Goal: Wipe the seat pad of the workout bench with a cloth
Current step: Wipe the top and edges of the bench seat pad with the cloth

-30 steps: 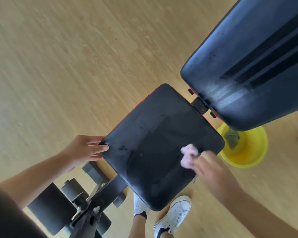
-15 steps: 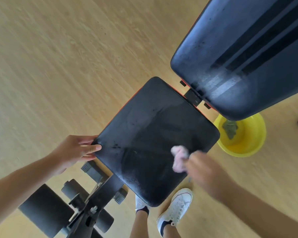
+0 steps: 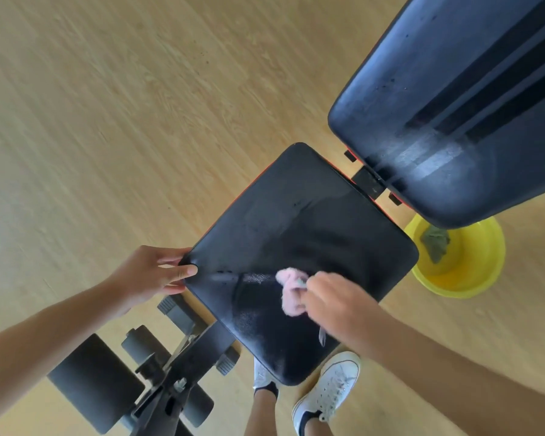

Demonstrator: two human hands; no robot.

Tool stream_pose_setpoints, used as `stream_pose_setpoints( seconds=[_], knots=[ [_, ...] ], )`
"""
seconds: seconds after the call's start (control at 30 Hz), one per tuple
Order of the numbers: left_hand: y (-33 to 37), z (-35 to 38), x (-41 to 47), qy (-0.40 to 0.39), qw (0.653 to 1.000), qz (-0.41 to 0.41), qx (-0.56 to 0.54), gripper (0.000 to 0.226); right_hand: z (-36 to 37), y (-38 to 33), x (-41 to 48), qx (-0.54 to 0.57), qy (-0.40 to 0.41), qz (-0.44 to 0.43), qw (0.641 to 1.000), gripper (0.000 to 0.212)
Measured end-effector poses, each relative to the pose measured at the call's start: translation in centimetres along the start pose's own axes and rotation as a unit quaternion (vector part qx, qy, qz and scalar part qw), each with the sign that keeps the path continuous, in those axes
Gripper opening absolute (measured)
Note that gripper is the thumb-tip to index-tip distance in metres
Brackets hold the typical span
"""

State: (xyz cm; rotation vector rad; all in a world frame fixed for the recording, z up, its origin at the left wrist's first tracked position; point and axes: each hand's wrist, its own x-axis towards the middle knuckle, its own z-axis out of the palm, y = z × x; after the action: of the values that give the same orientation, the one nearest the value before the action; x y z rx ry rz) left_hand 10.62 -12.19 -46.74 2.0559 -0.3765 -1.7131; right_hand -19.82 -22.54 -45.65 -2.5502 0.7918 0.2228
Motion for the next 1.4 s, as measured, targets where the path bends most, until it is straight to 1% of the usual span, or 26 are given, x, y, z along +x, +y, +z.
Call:
stream_pose_setpoints(
  seconds=[0.03, 0.1, 0.17, 0.2, 0.23, 0.27, 0.33, 0.4, 0.43, 0.47, 0.57, 0.63, 0.7, 0.73, 0.77, 0.83, 0.9, 0.97, 1.0, 1.07, 1.13, 1.2, 1.23, 1.27, 1.33, 1.4],
  knots=[
    [-0.1, 0.0, 0.0, 0.003, 1.0, 0.001, -0.001, 0.033, -1.6, 2.5, 1.8, -0.002, 0.033, 0.034, 0.999, 0.039],
    [-0.1, 0.1, 0.0, 0.002, 1.0, 0.003, -0.004, 0.034, -3.6, 5.5, 4.6, 0.006, 0.221, 0.135, 0.966, 0.025],
    [0.0, 0.2, -0.3, 0.003, 1.0, 0.007, 0.002, 0.033, -2.4, 3.0, 5.6, 0.059, 0.304, 0.283, 0.908, 0.017],
    [0.1, 0.2, -0.3, 0.005, 1.0, 0.008, 0.009, 0.032, -1.4, 0.6, 6.0, 0.09, 0.328, 0.306, 0.889, 0.016],
    [0.2, 0.3, -0.3, 0.007, 1.0, 0.009, 0.015, 0.034, 0.1, -1.6, 5.9, 0.115, 0.326, 0.291, 0.892, 0.02],
    [0.3, 0.3, -0.3, 0.009, 1.0, 0.008, 0.019, 0.036, 1.4, -3.9, 5.6, 0.137, 0.291, 0.238, 0.916, 0.029],
    [0.3, 0.2, -0.3, 0.01, 1.0, 0.009, 0.023, 0.038, 3.7, -8.5, 4.4, 0.123, 0.184, 0.044, 0.974, 0.049],
    [0.3, 0.2, -0.3, 0.005, 1.0, 0.01, 0.028, 0.038, 4.6, -10.8, 3.0, 0.057, 0.133, -0.149, 0.978, 0.037],
    [0.3, 0.2, -0.2, 0.005, 0.999, 0.013, 0.031, 0.037, 4.5, -9.5, 3.6, 0.023, 0.14, -0.204, 0.969, 0.031],
    [0.1, 0.2, -0.1, 0.005, 0.999, 0.015, 0.03, 0.035, 3.6, -7.1, 5.0, 0.005, 0.15, -0.192, 0.97, 0.027],
    [-0.5, -0.1, 0.0, 0.005, 1.0, 0.012, 0.024, 0.032, -1.5, 1.6, 9.8, -0.078, 0.212, -0.005, 0.974, 0.021],
    [-0.5, 0.0, 0.0, 0.006, 1.0, 0.015, 0.017, 0.032, -4.1, 4.5, 10.8, -0.005, 0.31, 0.172, 0.935, 0.015],
    [-0.7, 0.1, -0.2, 0.009, 1.0, 0.016, 0.013, 0.032, -3.3, 0.7, 10.7, 0.07, 0.344, 0.303, 0.886, 0.014],
    [-0.7, 0.1, -0.2, 0.011, 1.0, 0.015, 0.015, 0.032, -1.8, -2.5, 10.1, 0.096, 0.337, 0.306, 0.885, 0.015],
    [-0.7, 0.1, -0.2, 0.011, 1.0, 0.014, 0.017, 0.031, 0.5, -6.0, 9.3, 0.105, 0.307, 0.258, 0.91, 0.017],
    [-0.6, 0.1, -0.2, 0.008, 1.0, 0.016, 0.021, 0.032, 4.5, -12.0, 7.0, 0.08, 0.233, 0.056, 0.967, 0.023],
    [-0.7, 0.0, -0.2, 0.006, 0.999, 0.022, 0.031, 0.038, 6.5, -13.4, 5.5, 0.017, 0.183, -0.116, 0.976, 0.028],
    [-1.0, 0.0, 0.0, 0.002, 0.999, 0.029, 0.033, 0.041, 4.3, -10.4, 6.0, -0.016, 0.139, -0.208, 0.968, 0.018],
    [-1.1, 0.0, 0.1, 0.001, 0.999, 0.032, 0.026, 0.04, 2.3, -7.9, 7.2, -0.026, 0.159, -0.183, 0.97, 0.016],
    [-1.2, -0.2, 0.1, -0.009, 0.999, 0.031, 0.008, 0.037, -2.0, -2.4, 10.3, -0.034, 0.205, -0.016, 0.978, 0.017],
    [-1.2, -0.2, -0.1, -0.014, 0.999, 0.03, 0.001, 0.035, -4.4, 1.4, 13.0, 0.012, 0.289, 0.146, 0.946, 0.017],
    [-0.9, -0.3, -0.4, -0.019, 0.999, 0.027, -0.002, 0.036, -2.9, -1.0, 13.7, 0.072, 0.325, 0.258, 0.907, 0.012],
    [-0.6, -0.5, -0.4, -0.024, 0.999, 0.022, -0.002, 0.036, -1.2, -3.8, 13.3, 0.082, 0.317, 0.257, 0.909, 0.011],
    [-0.4, -0.8, -0.4, -0.036, 0.999, 0.018, 0.008, 0.034, 0.7, -7.1, 12.4, 0.093, 0.286, 0.222, 0.928, 0.014],
    [0.0, -1.4, -0.4, -0.06, 0.996, -0.001, 0.059, 0.029, 4.5, -12.6, 9.7, 0.067, 0.21, 0.052, 0.974, 0.03],
    [0.3, -2.1, -0.2, -0.083, 0.992, -0.032, 0.086, 0.046, 6.2, -14.3, 8.0, 0.01, 0.168, -0.093, 0.981, 0.035]
  ],
)
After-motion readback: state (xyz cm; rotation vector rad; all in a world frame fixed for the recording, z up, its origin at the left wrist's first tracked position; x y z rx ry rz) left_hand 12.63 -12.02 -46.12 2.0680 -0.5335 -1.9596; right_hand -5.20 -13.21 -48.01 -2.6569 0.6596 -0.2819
